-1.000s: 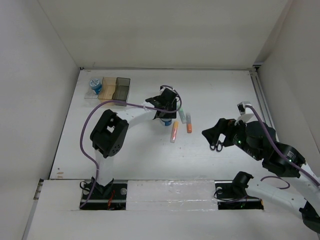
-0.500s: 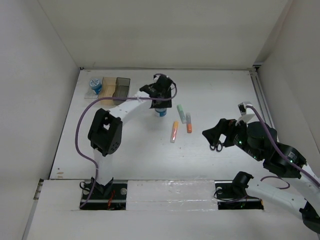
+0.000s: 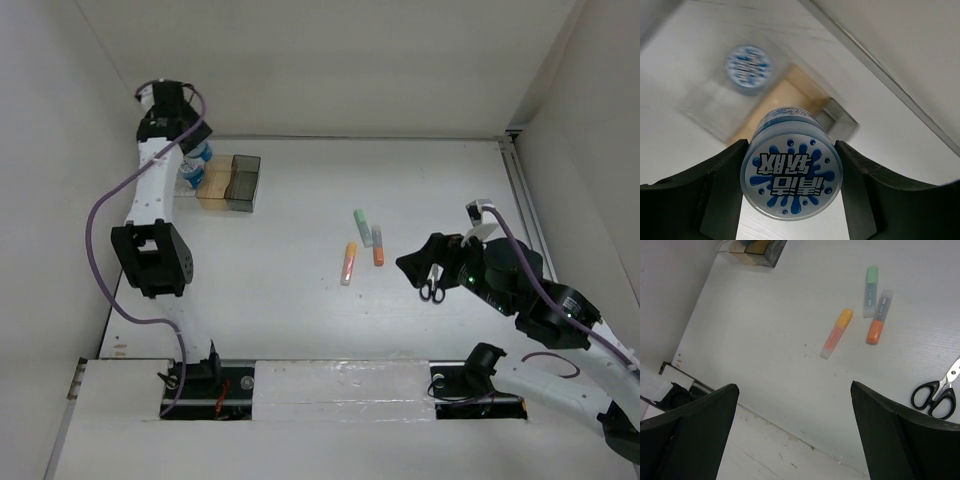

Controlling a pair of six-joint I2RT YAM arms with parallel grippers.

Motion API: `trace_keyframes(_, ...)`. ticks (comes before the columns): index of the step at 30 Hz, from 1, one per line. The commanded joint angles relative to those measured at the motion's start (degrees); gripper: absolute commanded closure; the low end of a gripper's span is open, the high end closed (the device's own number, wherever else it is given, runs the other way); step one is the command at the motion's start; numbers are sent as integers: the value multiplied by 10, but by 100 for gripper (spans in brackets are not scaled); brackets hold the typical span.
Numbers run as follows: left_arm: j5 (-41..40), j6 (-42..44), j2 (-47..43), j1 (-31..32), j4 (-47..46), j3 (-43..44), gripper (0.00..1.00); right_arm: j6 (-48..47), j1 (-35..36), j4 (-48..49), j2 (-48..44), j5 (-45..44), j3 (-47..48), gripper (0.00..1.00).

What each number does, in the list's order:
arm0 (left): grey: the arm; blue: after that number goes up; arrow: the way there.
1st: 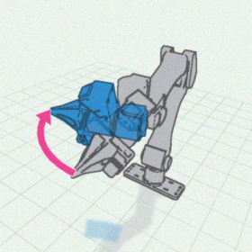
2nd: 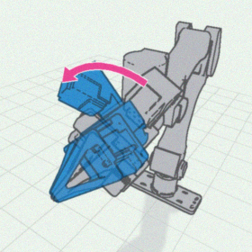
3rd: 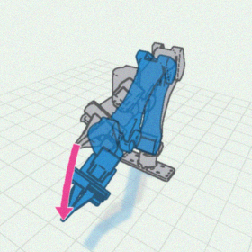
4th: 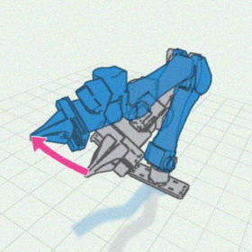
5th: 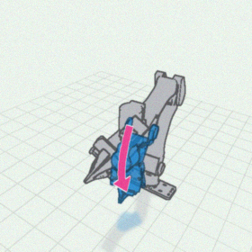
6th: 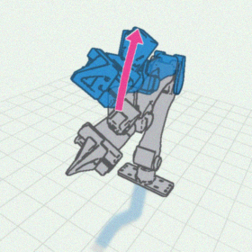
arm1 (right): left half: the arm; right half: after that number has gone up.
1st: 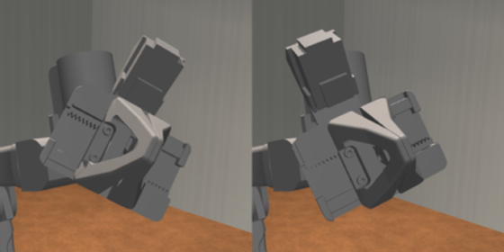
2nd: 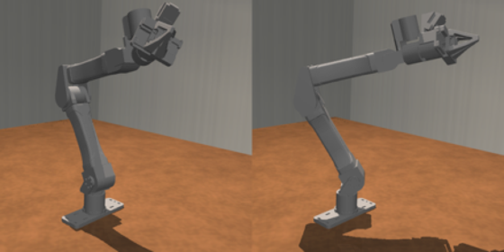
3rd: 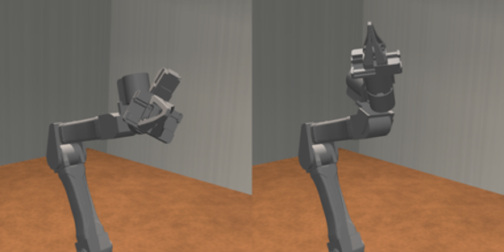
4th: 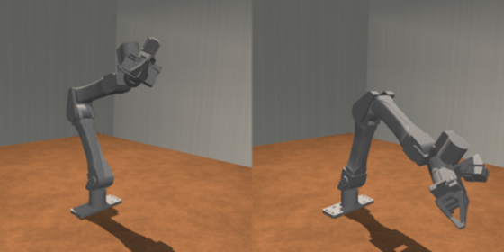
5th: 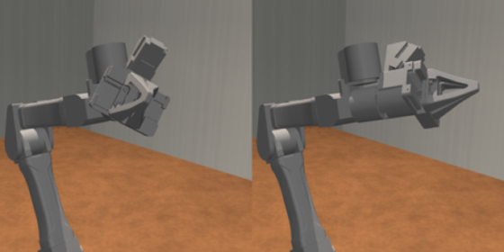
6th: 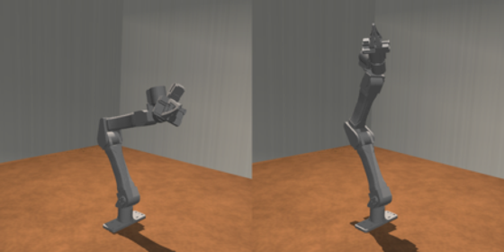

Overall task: Sort the stationery into containers
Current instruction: Place the stationery in the storage box.

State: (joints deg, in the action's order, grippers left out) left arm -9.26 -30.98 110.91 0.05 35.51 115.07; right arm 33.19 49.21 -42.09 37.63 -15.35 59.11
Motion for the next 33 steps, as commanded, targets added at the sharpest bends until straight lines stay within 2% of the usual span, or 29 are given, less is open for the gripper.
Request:
trace_keyframes(1,15,-14,-26,-56,4,-19,100,-9,4,60,20,21,-4,0)
trace_keyframes(3,-1,-14,-19,-83,4,-24,100,-15,4,70,20,35,-12,0)
trace_keyframes(10,46,-8,1,-157,-22,-44,100,-15,4,96,26,59,-37,0)
trace_keyframes(22,130,-8,48,-157,-83,-99,100,-15,4,96,26,59,-48,0)
trace_keyframes(33,131,-3,66,-157,-89,-87,100,-25,4,85,16,53,-48,0)
